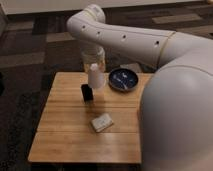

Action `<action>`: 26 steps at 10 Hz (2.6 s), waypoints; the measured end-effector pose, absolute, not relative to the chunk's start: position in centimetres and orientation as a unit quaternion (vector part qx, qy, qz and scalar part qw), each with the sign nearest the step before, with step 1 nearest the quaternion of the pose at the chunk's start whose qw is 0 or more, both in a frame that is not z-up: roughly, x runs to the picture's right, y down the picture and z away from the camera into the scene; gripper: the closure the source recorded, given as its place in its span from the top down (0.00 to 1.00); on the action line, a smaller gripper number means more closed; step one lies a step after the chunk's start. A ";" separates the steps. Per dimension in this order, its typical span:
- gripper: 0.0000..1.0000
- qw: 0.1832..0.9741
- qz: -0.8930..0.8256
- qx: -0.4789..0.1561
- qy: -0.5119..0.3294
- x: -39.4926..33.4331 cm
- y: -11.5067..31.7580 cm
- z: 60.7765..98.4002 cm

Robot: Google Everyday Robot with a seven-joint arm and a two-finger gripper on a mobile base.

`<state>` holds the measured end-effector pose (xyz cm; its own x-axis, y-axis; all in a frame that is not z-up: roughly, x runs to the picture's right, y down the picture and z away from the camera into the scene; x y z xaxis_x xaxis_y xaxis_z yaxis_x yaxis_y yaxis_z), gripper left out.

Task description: Place the ceramic cup over the eraser

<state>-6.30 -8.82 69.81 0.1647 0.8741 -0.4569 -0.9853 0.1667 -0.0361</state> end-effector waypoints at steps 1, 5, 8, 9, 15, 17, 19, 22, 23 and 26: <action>0.00 0.751 0.617 -0.169 0.165 -7.0 -8.8 69.9; 0.00 0.768 0.594 -0.186 0.153 -9.1 -8.6 70.2; 0.00 0.777 0.579 -0.197 0.149 -10.5 -8.1 70.4; 0.00 0.777 0.578 -0.198 0.151 -10.4 -8.0 70.6; 0.00 0.773 0.576 -0.213 0.161 -10.2 -6.8 72.2; 0.00 0.773 0.568 -0.229 0.166 -10.5 -5.7 73.3; 0.00 0.777 0.557 -0.239 0.172 -10.5 -4.6 74.3; 0.00 0.780 0.548 -0.244 0.180 -10.2 -3.7 75.2; 0.00 0.782 0.545 -0.243 0.182 -10.0 -3.5 75.6; 0.00 0.789 0.532 -0.244 0.188 -9.9 -2.5 76.8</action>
